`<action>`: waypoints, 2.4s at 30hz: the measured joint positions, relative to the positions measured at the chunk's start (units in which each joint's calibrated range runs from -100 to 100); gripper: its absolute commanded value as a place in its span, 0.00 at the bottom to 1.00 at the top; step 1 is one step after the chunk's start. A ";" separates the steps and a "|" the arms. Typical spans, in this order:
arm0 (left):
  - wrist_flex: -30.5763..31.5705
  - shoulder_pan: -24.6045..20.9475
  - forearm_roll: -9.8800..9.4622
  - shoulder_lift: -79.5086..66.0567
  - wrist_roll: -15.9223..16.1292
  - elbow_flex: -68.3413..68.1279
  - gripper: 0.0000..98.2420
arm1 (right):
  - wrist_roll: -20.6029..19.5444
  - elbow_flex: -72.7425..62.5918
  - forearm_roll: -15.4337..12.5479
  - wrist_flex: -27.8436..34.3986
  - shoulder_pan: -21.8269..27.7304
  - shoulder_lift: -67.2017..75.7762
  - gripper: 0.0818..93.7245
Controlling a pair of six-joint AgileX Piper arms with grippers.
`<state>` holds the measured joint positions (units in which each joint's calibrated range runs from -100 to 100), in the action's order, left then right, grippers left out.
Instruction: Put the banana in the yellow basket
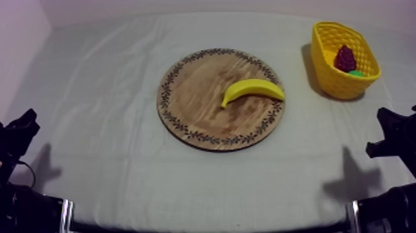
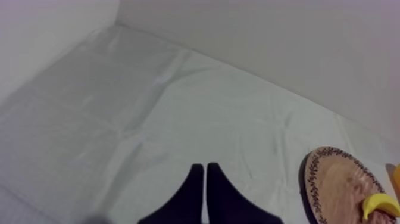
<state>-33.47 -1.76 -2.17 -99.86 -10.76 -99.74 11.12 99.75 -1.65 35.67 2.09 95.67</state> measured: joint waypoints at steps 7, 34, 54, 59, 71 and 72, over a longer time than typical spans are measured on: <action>0.00 0.00 0.00 0.00 0.00 0.00 0.00 | 1.14 -2.48 -1.59 7.55 3.29 0.06 0.01; 0.00 0.00 0.00 0.00 0.00 0.00 0.00 | 9.35 -44.35 1.65 21.70 -8.78 -29.46 0.01; 0.00 0.00 0.00 0.00 0.00 0.00 0.00 | 8.57 -68.36 6.37 27.98 -20.60 -64.72 0.01; 0.00 0.00 0.00 0.00 0.00 0.00 0.00 | 7.95 -68.05 8.38 25.39 -21.23 -71.75 0.01; 0.00 0.00 0.00 0.00 0.00 0.00 0.00 | 8.33 -64.44 13.36 17.79 -21.71 -85.96 0.01; 0.00 0.00 0.00 0.00 0.00 0.00 0.00 | 8.69 -64.44 13.56 17.71 -21.88 -86.65 0.01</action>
<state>-33.47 -1.76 -2.17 -99.86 -10.76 -99.74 19.81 35.31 11.92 53.38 -19.79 9.02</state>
